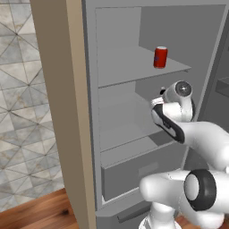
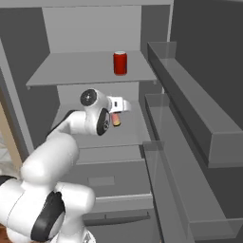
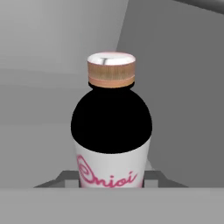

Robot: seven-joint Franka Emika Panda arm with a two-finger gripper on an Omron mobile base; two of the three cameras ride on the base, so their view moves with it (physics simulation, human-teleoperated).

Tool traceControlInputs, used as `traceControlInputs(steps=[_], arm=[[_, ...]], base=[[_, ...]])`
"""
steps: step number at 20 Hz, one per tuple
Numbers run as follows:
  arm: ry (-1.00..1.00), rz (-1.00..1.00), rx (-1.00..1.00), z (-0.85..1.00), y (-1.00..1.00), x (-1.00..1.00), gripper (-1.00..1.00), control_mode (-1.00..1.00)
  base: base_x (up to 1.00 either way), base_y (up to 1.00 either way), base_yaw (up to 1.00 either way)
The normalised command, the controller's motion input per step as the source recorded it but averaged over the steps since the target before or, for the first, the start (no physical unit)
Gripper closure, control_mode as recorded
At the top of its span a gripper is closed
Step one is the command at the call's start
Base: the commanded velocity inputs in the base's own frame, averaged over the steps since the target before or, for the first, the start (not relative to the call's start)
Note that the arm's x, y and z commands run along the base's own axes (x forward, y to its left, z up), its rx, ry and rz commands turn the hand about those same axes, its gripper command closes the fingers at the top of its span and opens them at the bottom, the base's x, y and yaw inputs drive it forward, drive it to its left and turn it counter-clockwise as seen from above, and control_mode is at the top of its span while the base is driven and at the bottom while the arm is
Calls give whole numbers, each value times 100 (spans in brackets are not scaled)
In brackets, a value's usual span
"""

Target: Open the fridge, grab two sodas, and place both sodas inside the bowl with ice on the dining counter.

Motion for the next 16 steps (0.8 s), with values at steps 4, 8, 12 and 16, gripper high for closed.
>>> traceControlInputs(steps=[4, 8, 12, 16], arm=[[1, 0, 0, 2, 0, -100, 100, -100], [3, 0, 0, 3, 0, -100, 100, -100], [4, -2, 0, 32, 4, -98, 100, -100], [4, -3, 0, 48, 11, -87, 100, -100]], base=[[0, 0, 0], [0, 0, 0], [0, 0, 0], [0, 0, 0]])
